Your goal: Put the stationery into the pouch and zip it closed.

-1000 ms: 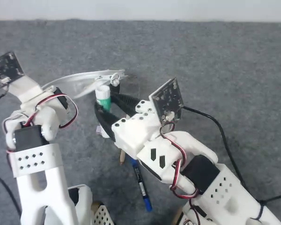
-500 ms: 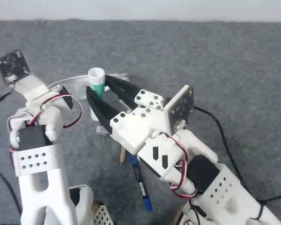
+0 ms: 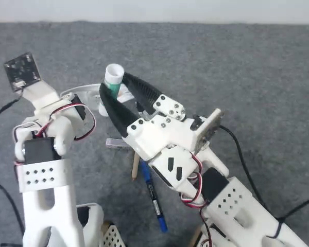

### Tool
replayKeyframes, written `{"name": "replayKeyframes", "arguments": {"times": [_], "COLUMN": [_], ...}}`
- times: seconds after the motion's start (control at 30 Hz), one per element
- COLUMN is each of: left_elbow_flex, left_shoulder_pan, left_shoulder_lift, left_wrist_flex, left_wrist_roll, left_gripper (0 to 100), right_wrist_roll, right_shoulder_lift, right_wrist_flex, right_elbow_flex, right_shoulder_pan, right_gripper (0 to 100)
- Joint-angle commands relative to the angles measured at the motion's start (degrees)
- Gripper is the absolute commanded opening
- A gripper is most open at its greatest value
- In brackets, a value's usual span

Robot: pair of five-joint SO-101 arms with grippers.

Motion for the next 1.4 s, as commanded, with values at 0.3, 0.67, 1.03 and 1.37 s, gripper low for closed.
{"name": "replayKeyframes", "arguments": {"times": [0.3,0.67,1.03,1.37], "left_elbow_flex": [-2.5,-2.4,-2.4,-2.4], "left_shoulder_pan": [0.2,0.2,-0.1,-0.2], "left_shoulder_lift": [0.1,0.1,0.2,0.2], "left_wrist_flex": [-0.4,-0.5,-0.6,-0.6], "left_wrist_roll": [0.4,0.4,0.4,0.4], "left_gripper": [1,1,1,1], "right_wrist_roll": [1.0,13.4,16.1,16.2], "right_shoulder_lift": [18.5,29.3,35.6,34.1], "right_wrist_flex": [-16.9,-32.2,-39.0,-38.9], "right_elbow_flex": [-0.7,3.3,6.9,10.5], "right_shoulder_pan": [2.6,2.5,2.6,2.5], "right_gripper": [0.6,0.6,0.6,16.5]}}
